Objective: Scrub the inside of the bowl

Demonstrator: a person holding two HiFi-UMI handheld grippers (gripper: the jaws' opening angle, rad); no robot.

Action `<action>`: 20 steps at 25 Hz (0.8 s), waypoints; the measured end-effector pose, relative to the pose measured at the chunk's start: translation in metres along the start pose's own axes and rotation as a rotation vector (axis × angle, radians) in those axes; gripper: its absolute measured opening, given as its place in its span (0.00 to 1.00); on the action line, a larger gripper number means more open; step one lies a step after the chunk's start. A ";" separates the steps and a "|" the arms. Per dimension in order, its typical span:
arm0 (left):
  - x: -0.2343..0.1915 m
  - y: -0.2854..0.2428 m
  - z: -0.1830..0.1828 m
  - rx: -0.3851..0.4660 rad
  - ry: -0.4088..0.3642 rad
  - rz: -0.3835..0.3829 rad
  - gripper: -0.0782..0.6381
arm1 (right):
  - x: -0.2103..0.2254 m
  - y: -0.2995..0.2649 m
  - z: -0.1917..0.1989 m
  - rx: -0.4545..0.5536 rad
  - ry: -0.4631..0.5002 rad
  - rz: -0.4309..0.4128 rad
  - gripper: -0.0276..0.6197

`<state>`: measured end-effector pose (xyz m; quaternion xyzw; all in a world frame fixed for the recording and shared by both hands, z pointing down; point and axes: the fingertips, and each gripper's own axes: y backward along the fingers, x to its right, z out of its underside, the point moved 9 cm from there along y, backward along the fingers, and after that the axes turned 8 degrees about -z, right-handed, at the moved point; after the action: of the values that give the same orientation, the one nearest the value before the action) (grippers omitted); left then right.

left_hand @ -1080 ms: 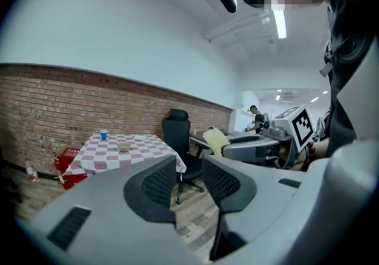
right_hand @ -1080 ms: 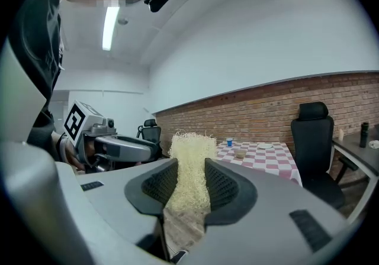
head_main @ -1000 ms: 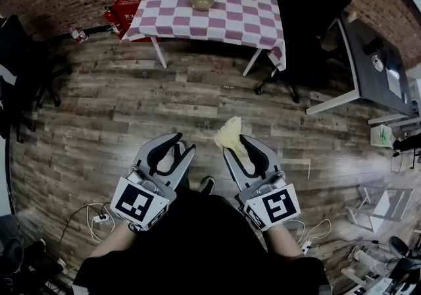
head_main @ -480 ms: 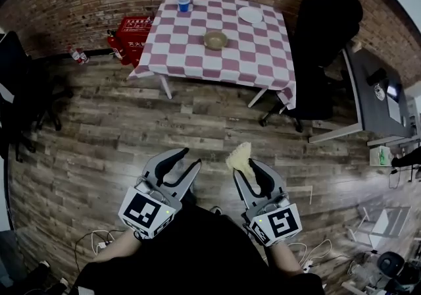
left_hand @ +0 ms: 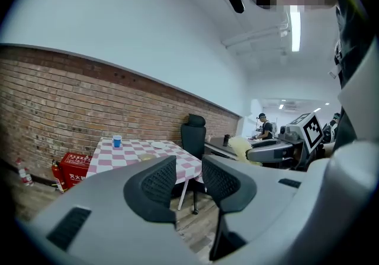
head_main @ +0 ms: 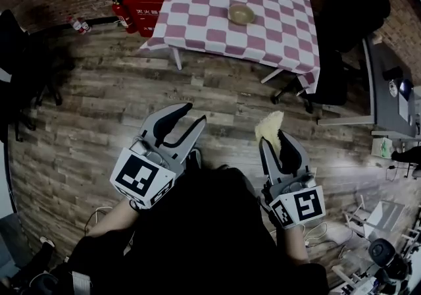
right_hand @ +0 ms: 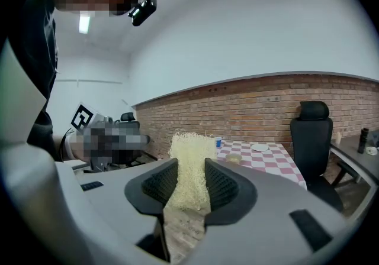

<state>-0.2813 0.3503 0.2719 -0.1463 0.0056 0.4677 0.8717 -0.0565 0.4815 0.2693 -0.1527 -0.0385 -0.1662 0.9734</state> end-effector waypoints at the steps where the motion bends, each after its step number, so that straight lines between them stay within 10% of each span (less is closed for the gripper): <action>1: -0.003 -0.001 0.002 -0.001 0.006 0.002 0.31 | 0.000 -0.005 0.000 -0.006 -0.001 -0.003 0.28; 20: -0.039 -0.120 -0.020 -0.052 0.005 -0.099 0.31 | 0.133 -0.100 -0.015 -0.024 -0.010 -0.123 0.28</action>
<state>-0.2026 0.2508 0.2885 -0.1703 -0.0115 0.4235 0.8897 0.0356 0.3459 0.2998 -0.1623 -0.0505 -0.2253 0.9593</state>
